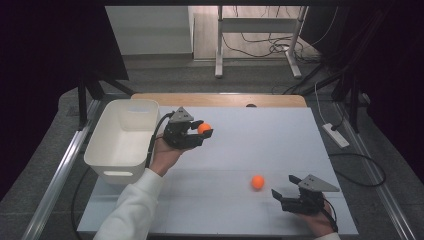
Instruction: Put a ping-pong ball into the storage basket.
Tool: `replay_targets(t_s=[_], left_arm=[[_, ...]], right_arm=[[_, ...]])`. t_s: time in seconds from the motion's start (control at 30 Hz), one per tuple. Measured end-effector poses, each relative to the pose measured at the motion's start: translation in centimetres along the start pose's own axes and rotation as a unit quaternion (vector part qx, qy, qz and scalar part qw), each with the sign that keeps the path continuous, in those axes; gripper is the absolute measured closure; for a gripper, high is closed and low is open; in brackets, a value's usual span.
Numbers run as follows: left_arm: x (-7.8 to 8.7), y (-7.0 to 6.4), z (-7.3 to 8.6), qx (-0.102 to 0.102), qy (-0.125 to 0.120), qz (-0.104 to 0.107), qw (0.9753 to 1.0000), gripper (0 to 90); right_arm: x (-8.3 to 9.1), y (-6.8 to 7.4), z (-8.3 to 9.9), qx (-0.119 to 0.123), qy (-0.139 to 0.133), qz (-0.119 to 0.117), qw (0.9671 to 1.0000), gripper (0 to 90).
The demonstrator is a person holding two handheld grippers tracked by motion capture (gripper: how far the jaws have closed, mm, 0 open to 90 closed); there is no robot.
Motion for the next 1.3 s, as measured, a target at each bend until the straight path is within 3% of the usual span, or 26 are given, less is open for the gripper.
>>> replay_targets(t_s=[1.0, 1.3], left_arm=[[2.2, 0.9, -1.3, -0.01, -0.007, -0.028, 0.9995, 50.5], [3.5, 1.5, -1.9, -0.009, -0.02, -0.042, 0.9989, 50.5]], right_arm=[[0.0, 0.0, 0.0, 0.001, 0.001, 0.003, 1.0, 15.7], [0.1, 0.0, 0.0, 0.001, -0.001, 0.003, 1.0, 15.7]])
Point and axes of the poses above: each handheld gripper's, and its own axes: x roughly backward along the jaws, z roughly out of its underside, y roughly to its left, the point moved 4 cm from there along -x, roughly forward along the jaws, and after that the axes turned 14 degrees about -x, right-handed, at the moved point
